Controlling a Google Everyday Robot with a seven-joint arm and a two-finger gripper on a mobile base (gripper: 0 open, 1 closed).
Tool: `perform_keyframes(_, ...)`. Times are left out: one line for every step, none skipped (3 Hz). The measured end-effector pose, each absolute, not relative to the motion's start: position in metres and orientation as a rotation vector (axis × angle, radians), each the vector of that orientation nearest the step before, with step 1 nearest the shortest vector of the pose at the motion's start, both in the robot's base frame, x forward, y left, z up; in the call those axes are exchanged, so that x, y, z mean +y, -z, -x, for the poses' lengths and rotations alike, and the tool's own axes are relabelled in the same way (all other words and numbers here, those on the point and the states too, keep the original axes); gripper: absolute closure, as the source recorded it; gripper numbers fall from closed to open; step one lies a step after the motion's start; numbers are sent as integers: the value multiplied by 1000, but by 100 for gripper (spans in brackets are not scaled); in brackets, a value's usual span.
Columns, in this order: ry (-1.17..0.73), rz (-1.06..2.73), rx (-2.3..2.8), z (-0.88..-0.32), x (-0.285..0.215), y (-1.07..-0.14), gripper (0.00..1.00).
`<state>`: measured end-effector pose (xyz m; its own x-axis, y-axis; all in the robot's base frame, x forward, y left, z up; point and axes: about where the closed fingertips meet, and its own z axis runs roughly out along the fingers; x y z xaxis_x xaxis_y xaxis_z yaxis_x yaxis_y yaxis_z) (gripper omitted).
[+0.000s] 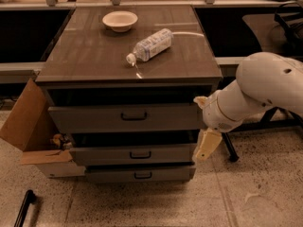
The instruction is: Open top drawer
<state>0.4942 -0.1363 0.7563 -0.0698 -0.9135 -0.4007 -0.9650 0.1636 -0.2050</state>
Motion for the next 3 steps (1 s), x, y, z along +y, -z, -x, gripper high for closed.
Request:
perform_keyframes(-142,1846,1969,-509,-130,-739,0)
perform_keyframes(-123,1928,1916,-532,-123,-716,0)
perform_keyframes(-110,1978,1884,-551,-118,-696,0)
